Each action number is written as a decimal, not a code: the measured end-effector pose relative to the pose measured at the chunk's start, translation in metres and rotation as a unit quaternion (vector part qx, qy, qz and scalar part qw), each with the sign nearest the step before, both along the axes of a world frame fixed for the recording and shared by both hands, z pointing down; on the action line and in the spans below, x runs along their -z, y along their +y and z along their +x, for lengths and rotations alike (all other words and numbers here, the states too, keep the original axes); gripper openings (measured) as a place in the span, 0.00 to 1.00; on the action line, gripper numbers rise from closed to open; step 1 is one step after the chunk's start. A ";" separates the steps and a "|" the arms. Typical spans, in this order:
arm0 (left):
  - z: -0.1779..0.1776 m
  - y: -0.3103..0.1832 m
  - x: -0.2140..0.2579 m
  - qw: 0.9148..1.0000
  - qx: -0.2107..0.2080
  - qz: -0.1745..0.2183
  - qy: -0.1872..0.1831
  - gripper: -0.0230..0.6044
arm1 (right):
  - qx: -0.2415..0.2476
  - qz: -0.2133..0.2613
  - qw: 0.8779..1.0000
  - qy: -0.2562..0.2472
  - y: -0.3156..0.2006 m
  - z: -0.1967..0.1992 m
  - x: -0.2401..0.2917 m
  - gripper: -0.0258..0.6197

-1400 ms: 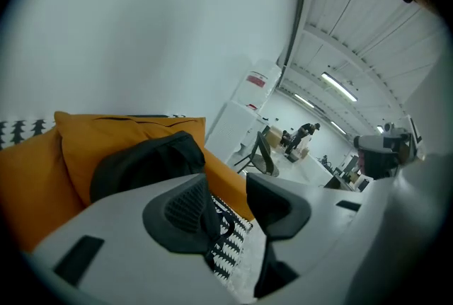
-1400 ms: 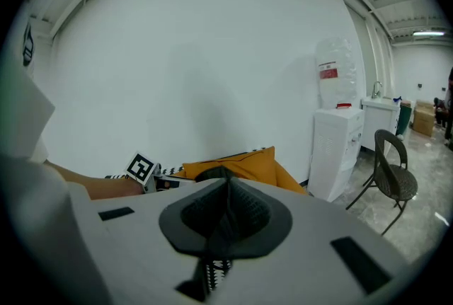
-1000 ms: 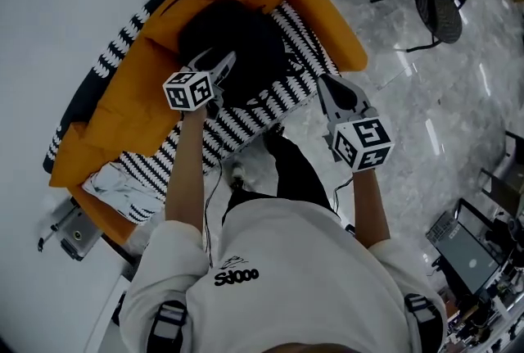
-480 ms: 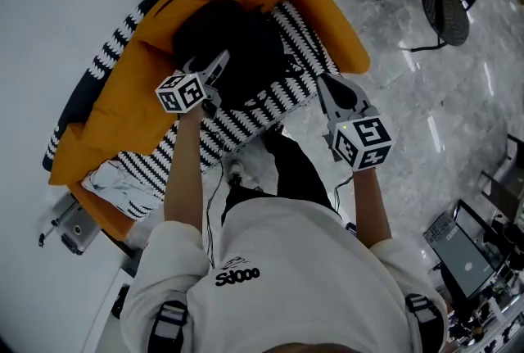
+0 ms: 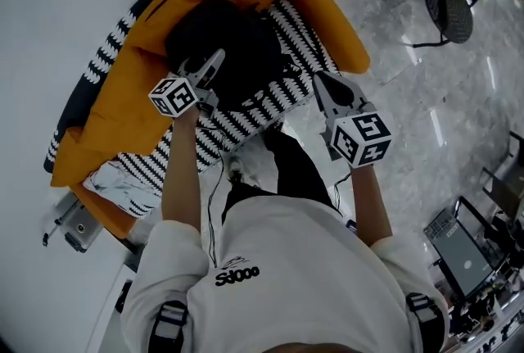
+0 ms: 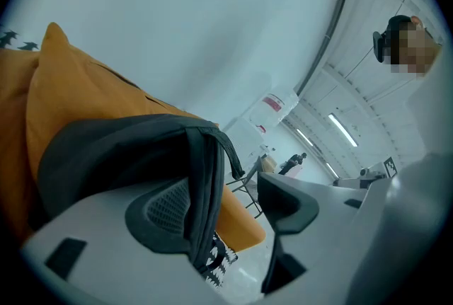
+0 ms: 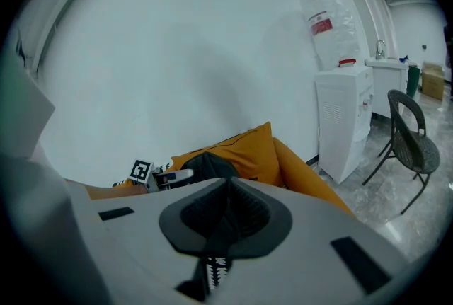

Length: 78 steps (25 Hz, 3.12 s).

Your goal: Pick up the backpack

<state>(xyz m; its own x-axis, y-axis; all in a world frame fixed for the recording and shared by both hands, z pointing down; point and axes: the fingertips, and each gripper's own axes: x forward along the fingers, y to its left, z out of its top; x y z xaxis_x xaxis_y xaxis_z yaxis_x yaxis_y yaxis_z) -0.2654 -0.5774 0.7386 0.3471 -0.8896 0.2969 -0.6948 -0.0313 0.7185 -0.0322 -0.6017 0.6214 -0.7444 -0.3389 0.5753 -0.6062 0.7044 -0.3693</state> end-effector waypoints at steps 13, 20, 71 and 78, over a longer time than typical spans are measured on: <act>-0.003 -0.050 -0.008 0.999 0.004 0.014 0.044 0.49 | 0.001 -0.025 1.000 0.006 -0.022 -0.006 -0.021 0.10; -0.010 -0.062 -0.015 0.999 0.036 0.002 0.041 0.47 | 0.002 -0.029 1.000 0.013 -0.027 -0.003 -0.029 0.10; 0.056 0.242 0.268 0.942 0.058 0.166 -0.284 0.10 | -0.020 0.144 0.989 -0.025 0.220 0.061 0.169 0.10; 0.067 0.317 0.318 0.931 0.059 0.189 -0.308 0.10 | -0.004 0.205 0.978 -0.031 0.276 0.053 0.219 0.10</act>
